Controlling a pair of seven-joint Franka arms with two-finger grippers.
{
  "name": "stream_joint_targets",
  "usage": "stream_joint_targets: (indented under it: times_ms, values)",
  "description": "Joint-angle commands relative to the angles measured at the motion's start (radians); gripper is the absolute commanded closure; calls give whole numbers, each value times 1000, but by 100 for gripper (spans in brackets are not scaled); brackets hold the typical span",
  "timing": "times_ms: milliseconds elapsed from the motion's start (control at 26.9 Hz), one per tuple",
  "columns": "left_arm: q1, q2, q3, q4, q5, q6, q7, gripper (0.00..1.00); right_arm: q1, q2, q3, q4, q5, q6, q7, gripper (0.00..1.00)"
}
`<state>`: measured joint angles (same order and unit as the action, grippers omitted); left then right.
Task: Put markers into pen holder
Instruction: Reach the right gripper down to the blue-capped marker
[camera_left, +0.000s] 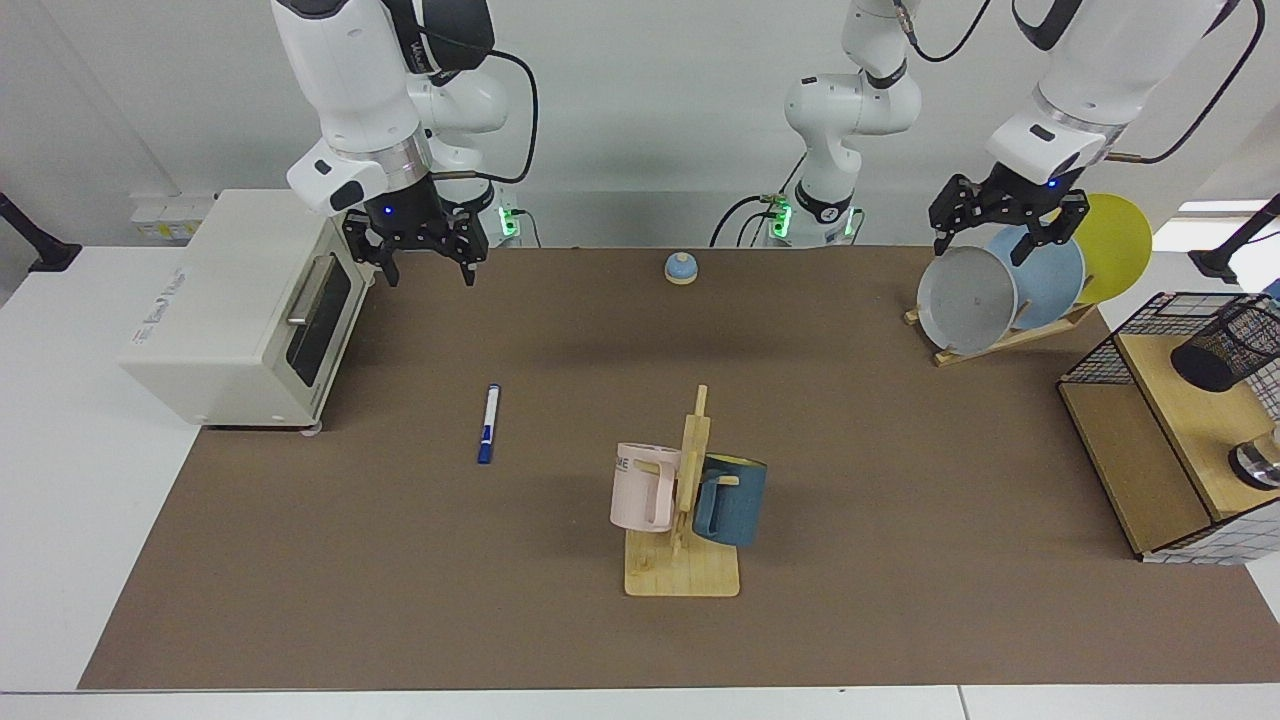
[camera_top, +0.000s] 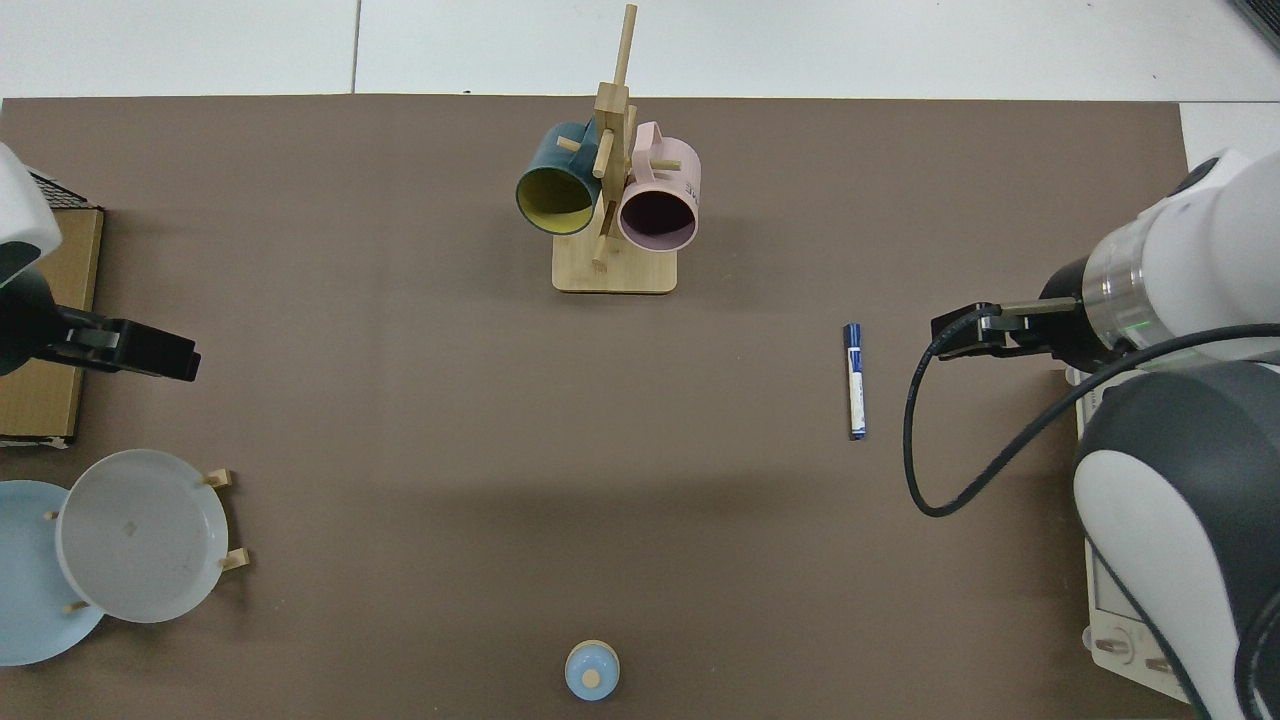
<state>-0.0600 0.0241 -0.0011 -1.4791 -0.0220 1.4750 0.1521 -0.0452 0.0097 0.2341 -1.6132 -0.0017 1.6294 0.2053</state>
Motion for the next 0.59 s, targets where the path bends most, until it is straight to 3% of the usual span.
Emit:
stream_joint_targets:
  times_ms: [0,557]
  values:
    - [12,37,-8,63,-1,-35,-5,0,-5,-17,1,-22,-11,23,-32,1]
    - [11,25,-8,49,-1,-30,-6,0,-18,-20,1,-45,-4,38,-20,1]
